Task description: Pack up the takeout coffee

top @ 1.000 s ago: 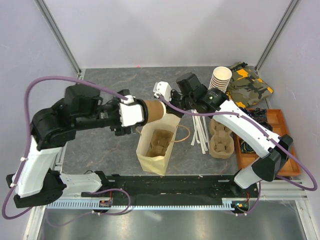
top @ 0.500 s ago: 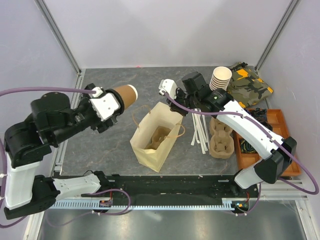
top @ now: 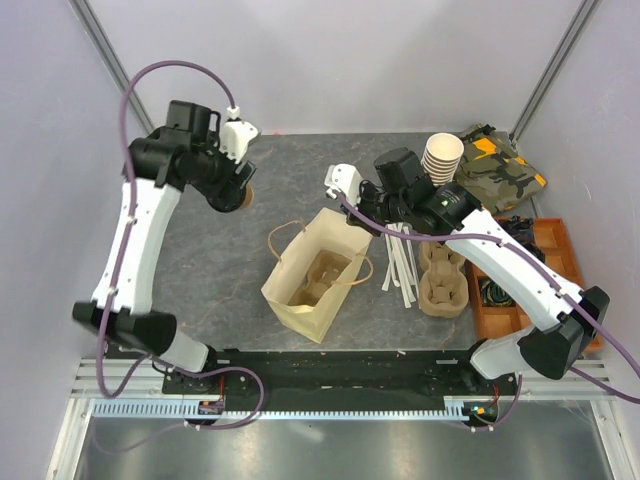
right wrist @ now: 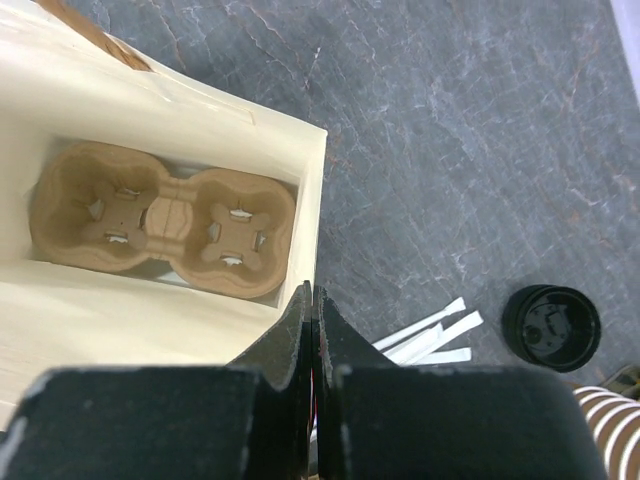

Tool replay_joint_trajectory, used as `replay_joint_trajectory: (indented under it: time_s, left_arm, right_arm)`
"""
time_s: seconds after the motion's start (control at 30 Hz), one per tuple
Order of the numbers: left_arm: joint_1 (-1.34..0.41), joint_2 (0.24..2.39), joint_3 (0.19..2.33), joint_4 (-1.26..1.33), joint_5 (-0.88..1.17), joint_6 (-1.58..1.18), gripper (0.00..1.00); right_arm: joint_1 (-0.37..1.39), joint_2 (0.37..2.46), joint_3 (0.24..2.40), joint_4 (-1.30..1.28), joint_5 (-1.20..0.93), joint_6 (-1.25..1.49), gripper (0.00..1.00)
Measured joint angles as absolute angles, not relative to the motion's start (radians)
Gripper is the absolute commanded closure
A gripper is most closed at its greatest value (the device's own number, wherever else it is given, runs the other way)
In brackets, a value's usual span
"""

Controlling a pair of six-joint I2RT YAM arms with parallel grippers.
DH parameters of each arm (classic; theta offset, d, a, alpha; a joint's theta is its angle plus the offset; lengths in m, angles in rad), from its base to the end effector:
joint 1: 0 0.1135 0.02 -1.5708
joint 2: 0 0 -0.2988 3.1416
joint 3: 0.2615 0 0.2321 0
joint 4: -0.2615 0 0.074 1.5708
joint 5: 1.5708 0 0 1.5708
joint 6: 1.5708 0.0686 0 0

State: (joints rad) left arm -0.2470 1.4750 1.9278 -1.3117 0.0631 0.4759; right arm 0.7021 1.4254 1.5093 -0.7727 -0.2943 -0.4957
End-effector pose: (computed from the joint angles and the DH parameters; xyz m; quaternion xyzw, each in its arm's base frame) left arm 0.2509 -0.0677 0.4551 0.3416 0.8724 0.0104 0.3494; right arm 0.2184 0.2108 0.3990 -0.5560 0.7036 0.1754 0.4063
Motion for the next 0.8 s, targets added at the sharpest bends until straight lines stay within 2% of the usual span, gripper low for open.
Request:
replay_joint_trajectory:
  time_s: [0.3,0.8]
  left_arm:
    - [-0.134,1.733,1.874,-1.336,0.162,0.468,0.64]
    - [-0.078,1.808,1.702,-1.331,0.136,0.462,0.62]
  right_arm:
    - [0.705,1.423,1.51,-0.778,-0.356,-0.669,1.0]
    - [0.817,1.522,1.543,-0.843,-0.485,-1.062,1.0]
